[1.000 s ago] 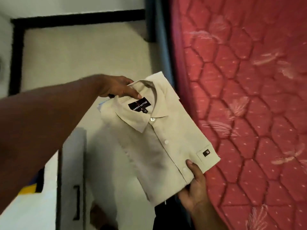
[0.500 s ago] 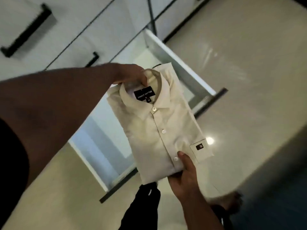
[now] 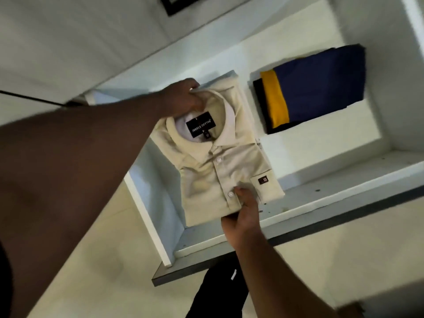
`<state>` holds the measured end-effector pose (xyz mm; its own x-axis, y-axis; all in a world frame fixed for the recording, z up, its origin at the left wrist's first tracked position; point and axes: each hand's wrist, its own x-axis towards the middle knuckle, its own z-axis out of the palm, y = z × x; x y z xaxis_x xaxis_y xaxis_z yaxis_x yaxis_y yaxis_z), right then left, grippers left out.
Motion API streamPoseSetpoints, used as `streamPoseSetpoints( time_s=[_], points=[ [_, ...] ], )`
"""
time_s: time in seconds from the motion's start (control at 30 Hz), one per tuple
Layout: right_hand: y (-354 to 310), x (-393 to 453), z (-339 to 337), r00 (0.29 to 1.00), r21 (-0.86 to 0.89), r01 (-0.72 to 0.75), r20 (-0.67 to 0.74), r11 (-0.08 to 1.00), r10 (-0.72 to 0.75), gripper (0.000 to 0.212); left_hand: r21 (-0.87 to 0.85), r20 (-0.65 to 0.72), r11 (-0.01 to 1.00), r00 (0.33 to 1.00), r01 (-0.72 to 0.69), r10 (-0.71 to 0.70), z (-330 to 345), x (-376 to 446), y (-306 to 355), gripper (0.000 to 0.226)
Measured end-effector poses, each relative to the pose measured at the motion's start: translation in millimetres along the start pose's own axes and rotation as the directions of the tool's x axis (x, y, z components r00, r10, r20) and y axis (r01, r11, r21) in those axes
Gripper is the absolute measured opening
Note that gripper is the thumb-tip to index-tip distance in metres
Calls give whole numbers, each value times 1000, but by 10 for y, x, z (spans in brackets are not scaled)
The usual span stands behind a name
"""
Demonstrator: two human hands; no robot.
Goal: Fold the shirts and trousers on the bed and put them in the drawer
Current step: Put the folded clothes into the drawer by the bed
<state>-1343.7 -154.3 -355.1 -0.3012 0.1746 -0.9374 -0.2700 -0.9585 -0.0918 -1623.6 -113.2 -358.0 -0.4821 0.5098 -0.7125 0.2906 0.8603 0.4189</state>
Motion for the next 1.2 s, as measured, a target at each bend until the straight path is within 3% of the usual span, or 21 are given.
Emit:
streamPoseSetpoints(
  time_s=[0.1, 0.2, 0.27, 0.33, 0.43, 0.5, 0.6, 0.67, 0.73, 0.8, 0.83, 0.9, 0.93, 1.03, 1.13, 1.2],
  points=[
    [4, 412, -37, 999, -97, -32, -6, 995, 31, 23, -11, -25, 1000, 1000, -5, 4, -4, 296, -249, 66],
    [20, 744, -92, 972, -295, -109, -233, 949, 39, 26, -10, -59, 1000, 998, -8, 8, 26, 542, -478, 68],
    [23, 834, -106, 923, -358, -128, -384, 925, -20, 29, 106, -102, 994, 995, -7, 18, 114, 620, -602, 62],
    [16, 898, -120, 894, -419, -138, -443, 898, -70, 30, 198, -137, 980, 990, 4, 23, 184, 693, -663, 66],
    [-31, 919, -127, 897, -522, -216, -440, 825, -44, 42, 302, -270, 944, 962, 133, -49, 266, 610, -588, 75],
    [-52, 827, -112, 911, -541, -240, -412, 806, -5, 42, 250, -408, 958, 913, 141, -28, 361, 463, -532, 70],
    [-361, 192, -124, 943, -452, -147, -332, 880, -12, 29, 48, -511, 996, 855, -73, 87, 679, -190, -277, 61],
    [-588, -222, -269, 964, -385, 77, -205, 920, -166, 23, -157, -427, 981, 903, -111, 34, 1078, -727, -248, 56],
    [-838, -535, -493, 899, -373, 282, -219, 884, -379, 20, -252, -243, 967, 970, -34, -29, 1552, -1349, -255, 60],
    [-1102, -717, -729, 830, -479, 266, -327, 836, -452, 20, -109, -23, 993, 999, -49, 47, 1974, -1851, -258, 77],
    [-1209, -837, -820, 824, -548, 211, -345, 809, -449, 21, -11, 103, 996, 991, -84, 84, 2163, -2085, -243, 85],
    [-1343, -869, -965, 851, -491, 144, -381, 859, -361, 25, 169, 267, 970, 955, -176, 127, 2463, -2317, -254, 94],
    [-1390, -849, -976, 858, -438, 127, -401, 890, -320, 25, 238, 300, 951, 946, -197, 121, 2598, -2370, -254, 96],
    [-1483, -688, -873, 830, -543, 132, -397, 830, -392, 16, 351, 272, 919, 959, -179, 82, 2763, -2335, -273, 81],
    [-1609, -559, -849, 858, -412, 91, -429, 907, -281, 23, 349, 205, 910, 966, -223, 157, 2718, -2217, -300, 66],
    [-1644, -578, -764, 886, -441, 99, -368, 892, -280, 30, 345, 166, 906, 966, -246, 199, 2570, -2150, -309, 54]
  ],
)
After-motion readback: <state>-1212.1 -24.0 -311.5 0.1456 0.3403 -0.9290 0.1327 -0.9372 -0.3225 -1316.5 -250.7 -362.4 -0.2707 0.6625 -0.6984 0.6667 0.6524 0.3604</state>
